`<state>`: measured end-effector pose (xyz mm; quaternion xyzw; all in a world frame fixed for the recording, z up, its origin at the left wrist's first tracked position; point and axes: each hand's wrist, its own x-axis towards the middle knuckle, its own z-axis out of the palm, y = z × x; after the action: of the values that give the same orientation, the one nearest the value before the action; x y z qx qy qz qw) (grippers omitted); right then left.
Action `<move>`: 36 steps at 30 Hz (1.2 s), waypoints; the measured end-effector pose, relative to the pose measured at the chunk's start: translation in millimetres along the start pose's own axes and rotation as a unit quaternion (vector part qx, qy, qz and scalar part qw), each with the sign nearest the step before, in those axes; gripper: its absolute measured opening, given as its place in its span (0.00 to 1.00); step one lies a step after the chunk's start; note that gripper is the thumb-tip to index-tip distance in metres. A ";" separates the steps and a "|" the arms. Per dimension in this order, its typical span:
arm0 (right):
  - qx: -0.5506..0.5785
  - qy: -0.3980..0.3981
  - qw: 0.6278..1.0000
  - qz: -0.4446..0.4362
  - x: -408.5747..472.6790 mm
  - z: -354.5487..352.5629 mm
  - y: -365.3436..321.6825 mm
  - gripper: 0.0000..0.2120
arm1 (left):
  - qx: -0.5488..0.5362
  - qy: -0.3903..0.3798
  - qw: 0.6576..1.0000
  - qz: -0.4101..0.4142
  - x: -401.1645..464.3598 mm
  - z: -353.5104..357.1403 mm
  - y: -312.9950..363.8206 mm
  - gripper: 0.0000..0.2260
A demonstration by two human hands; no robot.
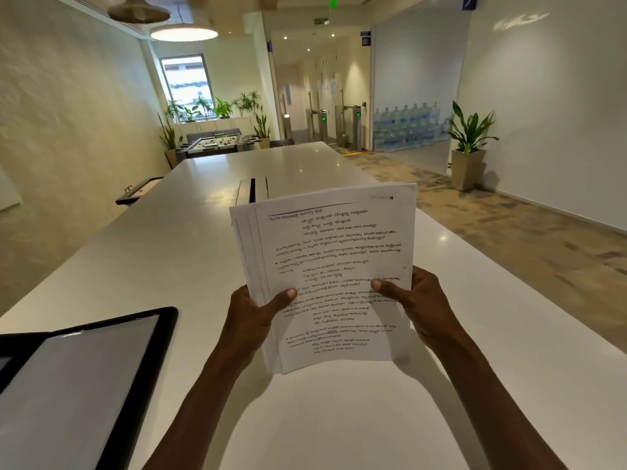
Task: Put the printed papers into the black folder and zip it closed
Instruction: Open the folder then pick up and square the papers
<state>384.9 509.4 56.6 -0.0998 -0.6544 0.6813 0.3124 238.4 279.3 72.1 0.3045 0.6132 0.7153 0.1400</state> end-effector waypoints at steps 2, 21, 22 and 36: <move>-0.001 0.014 1.000 -0.013 0.3 4.6 -1.0 0.17 | 0.010 0.017 1.000 0.004 1.1 3.6 2.0 0.11; 0.026 0.006 0.999 -0.022 -2.6 20.6 -10.7 0.17 | -0.002 0.024 1.000 -0.002 -1.9 11.7 9.9 0.17; 0.024 0.008 0.999 -0.027 -2.3 20.3 -13.4 0.18 | -0.001 0.027 1.000 0.003 -1.4 11.7 12.0 0.17; 0.008 0.000 1.000 -0.020 -8.1 28.0 -14.7 0.22 | 0.011 0.010 1.000 0.005 -2.7 14.4 8.5 0.16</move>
<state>380.3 480.8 71.9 -0.0838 -0.6507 0.6803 0.3267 250.7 287.4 80.4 0.3023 0.6204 0.7124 0.1272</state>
